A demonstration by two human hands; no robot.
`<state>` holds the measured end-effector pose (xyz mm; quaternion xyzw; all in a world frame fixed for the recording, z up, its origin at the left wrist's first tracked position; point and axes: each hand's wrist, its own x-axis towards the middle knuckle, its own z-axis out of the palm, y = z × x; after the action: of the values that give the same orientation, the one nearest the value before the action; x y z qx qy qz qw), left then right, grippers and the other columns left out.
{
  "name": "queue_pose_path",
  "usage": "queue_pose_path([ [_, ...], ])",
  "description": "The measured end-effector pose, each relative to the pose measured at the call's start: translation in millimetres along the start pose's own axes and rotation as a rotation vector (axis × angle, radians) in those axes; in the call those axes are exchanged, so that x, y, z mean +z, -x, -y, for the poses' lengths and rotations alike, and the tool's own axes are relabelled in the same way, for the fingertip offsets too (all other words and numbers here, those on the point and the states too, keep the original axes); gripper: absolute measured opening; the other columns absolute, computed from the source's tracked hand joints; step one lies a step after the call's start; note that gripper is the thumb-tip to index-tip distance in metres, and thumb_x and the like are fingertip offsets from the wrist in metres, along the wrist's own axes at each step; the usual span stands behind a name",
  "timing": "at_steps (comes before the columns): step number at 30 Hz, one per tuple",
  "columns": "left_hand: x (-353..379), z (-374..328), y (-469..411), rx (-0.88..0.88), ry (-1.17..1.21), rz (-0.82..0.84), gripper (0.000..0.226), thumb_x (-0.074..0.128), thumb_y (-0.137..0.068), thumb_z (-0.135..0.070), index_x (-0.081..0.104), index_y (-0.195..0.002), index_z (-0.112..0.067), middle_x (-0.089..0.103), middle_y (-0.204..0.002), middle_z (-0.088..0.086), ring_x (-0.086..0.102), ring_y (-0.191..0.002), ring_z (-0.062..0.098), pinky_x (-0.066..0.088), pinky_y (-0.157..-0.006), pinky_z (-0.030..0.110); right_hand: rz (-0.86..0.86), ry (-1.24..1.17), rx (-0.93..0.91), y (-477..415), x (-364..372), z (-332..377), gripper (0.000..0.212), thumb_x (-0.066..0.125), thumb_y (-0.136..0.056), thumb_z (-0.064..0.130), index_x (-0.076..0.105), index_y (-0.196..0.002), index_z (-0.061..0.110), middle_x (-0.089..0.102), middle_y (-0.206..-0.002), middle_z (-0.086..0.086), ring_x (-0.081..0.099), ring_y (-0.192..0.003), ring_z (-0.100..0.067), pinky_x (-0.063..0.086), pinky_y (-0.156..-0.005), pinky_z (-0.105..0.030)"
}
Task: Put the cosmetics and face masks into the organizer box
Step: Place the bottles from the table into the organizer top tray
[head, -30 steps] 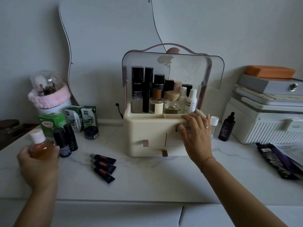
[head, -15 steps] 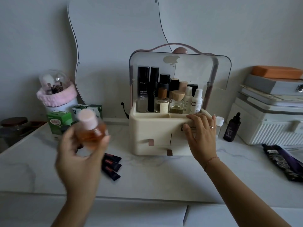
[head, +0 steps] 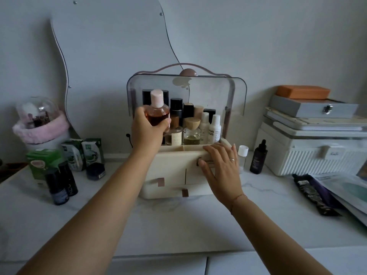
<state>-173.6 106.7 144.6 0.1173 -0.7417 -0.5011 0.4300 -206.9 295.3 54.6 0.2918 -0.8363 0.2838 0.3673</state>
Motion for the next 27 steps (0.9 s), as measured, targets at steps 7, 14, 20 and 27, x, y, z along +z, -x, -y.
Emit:
queue_pose_path([
  [7, 2.5, 3.9, -12.7, -0.004, -0.065, -0.017, 0.045, 0.074, -0.077, -0.026, 0.046, -0.112, -0.020, 0.050, -0.110, -0.009, 0.048, -0.098, 0.010, 0.034, -0.070, 0.017, -0.011, -0.010, 0.004, 0.1, 2.0, -0.6, 0.037, 0.047, -0.093, 0.042, 0.057, -0.121, 0.019, 0.057, -0.120, 0.003, 0.035, -0.129, -0.016, 0.003, -0.120, -0.041],
  [14, 5.7, 14.2, 1.0, 0.029, -0.093, -0.099, 0.045, 0.076, -0.074, -0.021, 0.050, -0.110, -0.016, 0.053, -0.106, -0.008, 0.050, -0.094, 0.012, 0.039, -0.078, 0.028, -0.013, -0.026, 0.004, 0.3, 2.6, -0.9, 0.041, 0.042, -0.093, 0.045, 0.056, -0.121, 0.019, 0.057, -0.119, 0.003, 0.036, -0.128, -0.015, 0.002, -0.120, -0.041],
  [20, 5.6, 23.8, -6.2, -0.053, -0.176, -0.017, 0.042, 0.077, -0.073, -0.025, 0.047, -0.101, -0.019, 0.054, -0.105, -0.005, 0.050, -0.090, 0.014, 0.037, -0.074, 0.028, -0.015, -0.021, 0.003, 0.6, 3.9, -2.8, 0.038, 0.046, -0.093, 0.043, 0.056, -0.122, 0.020, 0.057, -0.119, 0.003, 0.036, -0.129, -0.017, 0.002, -0.120, -0.040],
  [27, 4.7, 29.1, -18.9, -0.043, -0.294, 0.048, 0.047, 0.070, -0.081, -0.029, 0.047, -0.120, -0.015, 0.060, -0.119, 0.004, 0.055, -0.099, 0.021, 0.037, -0.075, 0.032, -0.008, -0.026, 0.013, 0.1, 4.6, -0.9, 0.040, 0.043, -0.093, 0.044, 0.055, -0.122, 0.020, 0.057, -0.120, 0.003, 0.037, -0.129, -0.019, 0.001, -0.120, -0.040],
])
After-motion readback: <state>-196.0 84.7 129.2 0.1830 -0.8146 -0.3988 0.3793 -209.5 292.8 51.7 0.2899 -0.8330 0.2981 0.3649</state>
